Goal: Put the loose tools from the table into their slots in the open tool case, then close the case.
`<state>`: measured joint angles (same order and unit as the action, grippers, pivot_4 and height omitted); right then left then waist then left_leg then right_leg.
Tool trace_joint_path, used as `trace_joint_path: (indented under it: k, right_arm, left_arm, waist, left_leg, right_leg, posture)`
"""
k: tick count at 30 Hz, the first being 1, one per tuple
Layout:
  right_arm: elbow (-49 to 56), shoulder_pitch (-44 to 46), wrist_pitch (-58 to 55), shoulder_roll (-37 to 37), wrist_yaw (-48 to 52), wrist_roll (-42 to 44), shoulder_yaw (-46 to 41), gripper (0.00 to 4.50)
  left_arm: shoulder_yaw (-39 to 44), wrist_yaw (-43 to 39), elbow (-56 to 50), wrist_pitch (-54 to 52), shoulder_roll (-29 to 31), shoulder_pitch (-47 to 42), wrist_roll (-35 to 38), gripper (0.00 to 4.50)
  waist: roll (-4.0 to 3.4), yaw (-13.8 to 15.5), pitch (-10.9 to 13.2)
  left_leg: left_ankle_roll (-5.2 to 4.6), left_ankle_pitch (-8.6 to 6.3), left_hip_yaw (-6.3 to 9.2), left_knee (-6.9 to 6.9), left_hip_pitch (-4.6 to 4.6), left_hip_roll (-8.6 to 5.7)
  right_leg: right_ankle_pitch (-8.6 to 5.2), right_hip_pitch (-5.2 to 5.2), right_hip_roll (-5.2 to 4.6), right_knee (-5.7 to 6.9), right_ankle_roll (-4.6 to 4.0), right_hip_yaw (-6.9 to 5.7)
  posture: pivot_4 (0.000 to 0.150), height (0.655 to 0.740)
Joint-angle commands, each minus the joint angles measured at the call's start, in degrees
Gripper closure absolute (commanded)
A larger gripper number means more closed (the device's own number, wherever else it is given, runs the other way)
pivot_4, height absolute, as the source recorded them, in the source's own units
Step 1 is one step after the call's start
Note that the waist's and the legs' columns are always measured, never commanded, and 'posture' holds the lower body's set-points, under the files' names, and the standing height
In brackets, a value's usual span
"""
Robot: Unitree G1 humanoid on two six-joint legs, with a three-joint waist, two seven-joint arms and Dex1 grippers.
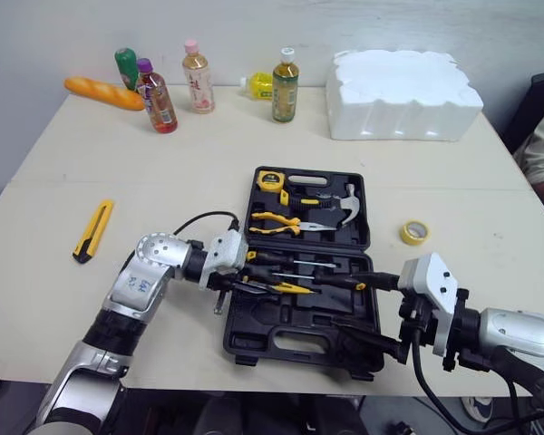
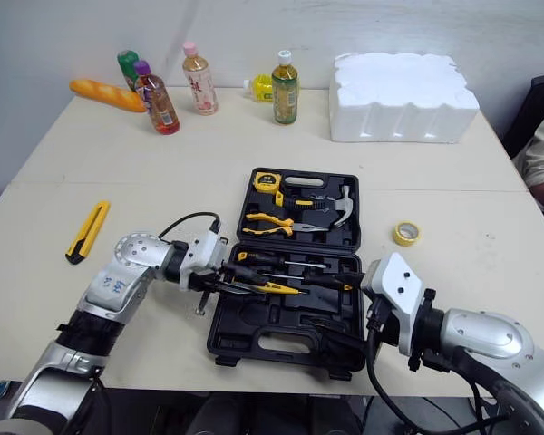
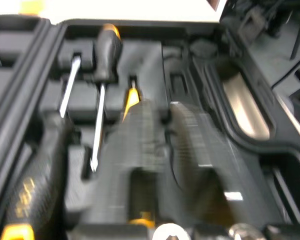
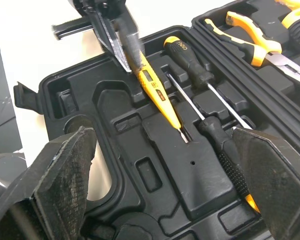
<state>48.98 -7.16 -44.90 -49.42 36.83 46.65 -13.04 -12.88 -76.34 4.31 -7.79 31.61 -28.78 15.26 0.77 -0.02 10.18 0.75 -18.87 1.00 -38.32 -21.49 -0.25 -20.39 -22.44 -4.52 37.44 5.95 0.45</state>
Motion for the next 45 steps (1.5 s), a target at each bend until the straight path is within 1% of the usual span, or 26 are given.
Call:
trace_joint_path:
  k: [1,5,16,21,24,26,30,32,34,38,41,43,45]
  right_arm:
    - [0.9,0.3,1.1,-0.4,0.6,0.5,-1.3,0.00]
    - [1.1,0.6,1.0,-0.4,0.7,0.7,-1.2,0.00]
    - [1.3,0.3,1.0,-0.2,0.5,0.8,-1.0,0.00]
    - [1.1,0.6,1.0,0.0,0.3,0.8,-0.8,0.00]
    - [1.2,0.4,1.1,0.1,0.3,0.6,-0.7,0.00]
    - [1.3,0.2,1.1,0.2,0.2,0.6,-0.7,0.00]
    - [1.3,-0.1,1.2,0.3,0.0,0.4,-0.6,0.00]
    - [1.3,-0.3,1.2,0.3,0.1,0.3,-0.6,0.00]
    - [1.2,-0.5,1.2,0.3,0.0,0.2,-0.8,0.00]
    - [1.3,-0.8,1.0,0.3,-0.2,0.4,-1.1,0.00]
    - [1.4,-1.1,1.0,0.3,-0.2,0.4,-1.0,0.00]
    - [1.3,-1.2,1.1,0.3,-0.2,0.4,-0.9,0.00]
    - [1.1,-1.1,1.2,0.4,-0.2,0.1,-0.5,0.00]
  left_arm:
    - [-0.3,1.2,0.8,1.2,-0.3,-0.7,-1.2,4.45]
    - [-1.4,2.3,2.1,3.4,0.2,-0.8,-4.2,4.45]
    - [-0.4,2.9,-0.4,-1.4,-0.4,-1.8,-1.5,4.45]
    - [-3.6,5.7,1.6,-4.3,0.0,-2.7,-6.5,4.45]
    - [-7.0,7.1,3.8,-2.5,0.9,-2.0,-11.5,4.45]
    - [-8.9,6.6,5.3,-2.2,1.6,-1.6,-13.3,4.45]
    - [-9.5,4.8,6.6,-1.7,1.4,-1.5,-12.2,4.45]
    - [-9.9,4.6,6.9,-0.7,1.1,-1.3,-12.3,4.45]
    - [-10.4,4.8,7.1,1.3,0.8,-1.0,-12.7,4.45]
    - [-7.8,4.7,6.8,2.4,-1.0,-1.5,-9.1,4.45]
    - [-7.0,3.7,6.2,2.6,-0.6,-1.5,-8.3,4.45]
    - [-7.9,3.1,6.0,3.5,0.2,-1.0,-9.5,4.45]
    - [-9.8,3.8,7.0,6.0,0.9,-0.3,-12.6,4.45]
  waist:
    - [0.00,0.0,0.0]
    - [0.01,0.0,0.0]
    - [0.01,0.0,0.0]
    - [0.01,0.0,0.0]
    - [0.03,0.0,-0.1]
    - [0.02,0.0,-0.2]
    - [-0.08,-0.1,-0.3]
    - [-0.11,-0.1,-0.3]
    - [-0.13,-0.1,-0.3]
    - [-0.13,0.0,-0.3]
    - [-0.12,-0.1,-0.3]
    - [-0.12,-0.1,-0.3]
    - [-0.12,-0.1,-0.3]
  left_leg:
    - [0.00,0.00,0.00,-0.01,0.00,-0.02]
    - [-0.01,-0.01,0.00,-0.01,0.00,-0.02]
    - [-0.01,-0.01,0.00,-0.01,0.01,-0.01]
    - [-0.01,-0.01,0.00,-0.01,0.01,-0.02]
    - [-0.01,-0.01,0.00,0.00,0.06,-0.02]
    - [-0.02,-0.01,-0.01,0.05,0.23,-0.03]
    - [-0.14,-0.08,0.04,0.21,0.79,0.02]
    - [-0.40,-0.25,0.04,0.34,1.14,0.04]
    - [-0.40,-0.26,0.04,0.35,1.17,0.05]
    - [-0.37,-0.24,0.05,0.34,1.16,0.04]
    - [-0.37,-0.24,0.05,0.33,1.15,0.04]
    - [-0.36,-0.24,0.05,0.34,1.15,0.05]
    - [-0.36,-0.24,0.05,0.34,1.15,0.05]
  right_leg:
    - [0.00,0.01,0.00,0.00,0.00,0.00]
    - [0.00,0.01,0.00,0.01,0.00,-0.01]
    - [0.00,0.01,0.00,0.02,0.00,0.00]
    - [0.00,0.01,0.01,0.01,0.00,-0.01]
    - [0.00,0.05,0.01,0.00,0.00,0.00]
    - [0.00,0.18,0.01,-0.03,0.00,0.00]
    - [0.00,0.83,0.02,-0.48,0.00,0.01]
    - [-0.01,1.17,0.01,-0.58,0.00,0.04]
    - [-0.01,1.20,0.01,-0.60,0.00,0.05]
    - [-0.01,1.20,-0.02,-0.60,0.00,0.04]
    - [-0.01,1.20,-0.02,-0.61,0.00,0.04]
    - [-0.01,1.19,-0.02,-0.62,0.00,0.04]
    - [-0.01,1.19,-0.01,-0.63,0.00,0.04]
  posture:
    - [0.150,0.7400]
    - [0.150,0.7400]
    - [0.150,0.7400]
    - [0.150,0.7400]
    - [0.150,0.7400]
    - [0.150,0.7400]
    - [0.150,0.7400]
    - [0.150,0.7400]
    - [0.150,0.7400]
    - [0.150,0.7400]
    - [0.150,0.7400]
    - [0.150,0.7400]
    - [0.150,0.7400]
